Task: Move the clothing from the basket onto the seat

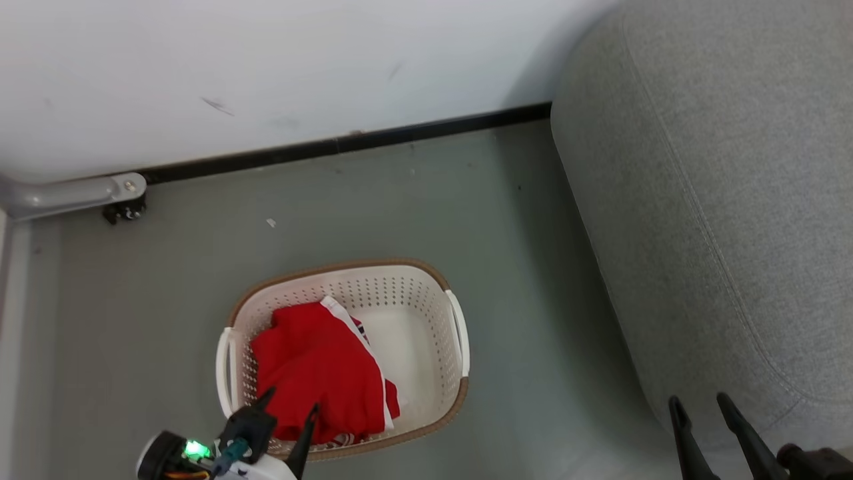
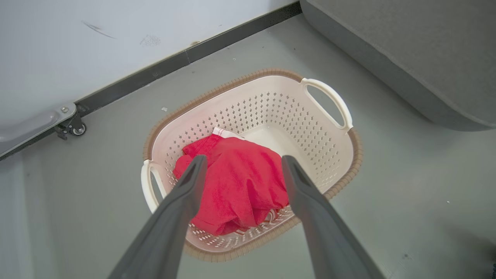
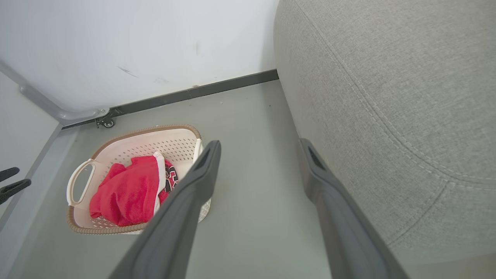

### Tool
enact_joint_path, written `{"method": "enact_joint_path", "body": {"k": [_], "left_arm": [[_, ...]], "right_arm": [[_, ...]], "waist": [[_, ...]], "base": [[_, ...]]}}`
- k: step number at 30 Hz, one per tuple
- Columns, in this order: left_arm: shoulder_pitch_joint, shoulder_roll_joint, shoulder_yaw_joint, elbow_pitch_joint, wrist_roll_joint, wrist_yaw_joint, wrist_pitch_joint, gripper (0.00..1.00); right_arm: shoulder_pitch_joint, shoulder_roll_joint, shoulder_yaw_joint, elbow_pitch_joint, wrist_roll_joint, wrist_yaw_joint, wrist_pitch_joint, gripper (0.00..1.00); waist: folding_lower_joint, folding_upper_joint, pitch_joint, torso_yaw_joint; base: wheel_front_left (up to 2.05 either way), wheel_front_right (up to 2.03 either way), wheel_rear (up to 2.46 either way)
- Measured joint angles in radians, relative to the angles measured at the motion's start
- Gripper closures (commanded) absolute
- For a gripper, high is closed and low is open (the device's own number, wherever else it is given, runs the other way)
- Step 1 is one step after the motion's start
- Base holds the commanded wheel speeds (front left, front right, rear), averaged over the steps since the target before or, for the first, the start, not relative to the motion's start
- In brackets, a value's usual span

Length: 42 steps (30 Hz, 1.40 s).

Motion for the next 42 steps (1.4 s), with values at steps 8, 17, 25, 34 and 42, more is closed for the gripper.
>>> {"method": "enact_joint_path", "body": {"k": [8, 17, 25, 34, 42], "left_arm": [[-0.13, 0.034, -0.028, 0.083, 0.038, -0.028, 0.026, 0.0], [-0.264, 0.077, -0.053, 0.159, 0.082, -0.043, 0.054, 0.0], [-0.365, 0.109, -0.1, 0.218, 0.124, -0.061, 0.081, 0.0], [-0.449, 0.152, -0.106, 0.296, 0.133, -0.069, 0.115, 0.0], [-0.509, 0.188, -0.135, 0.353, 0.157, -0.077, 0.149, 0.0]], "right_arm": [[-0.074, -0.001, 0.047, -0.031, 0.0, 0.0, 0.0, 0.0], [-0.153, -0.002, 0.083, -0.051, 0.022, 0.0, 0.0, 0.0], [-0.203, -0.002, 0.115, -0.054, 0.048, 0.0, 0.0, 0.0], [-0.277, -0.003, 0.164, -0.054, 0.072, 0.0, 0.0, 0.0], [-0.317, -0.003, 0.199, -0.053, 0.098, 0.0, 0.0, 0.0]], "waist": [[0.0, 0.0, 0.1, -0.042], [0.0, 0.0, 0.208, -0.09], [0.0, 0.0, 0.294, -0.133], [0.0, 0.0, 0.39, -0.181], [-0.0001, 0.0, 0.456, -0.219]], "base": [[0.0, 0.0, 0.0], [0.0, 0.0, 0.0], [0.0, 0.0, 0.0], [0.0, 0.0, 0.0], [0.0, 0.0, 0.0]]}}
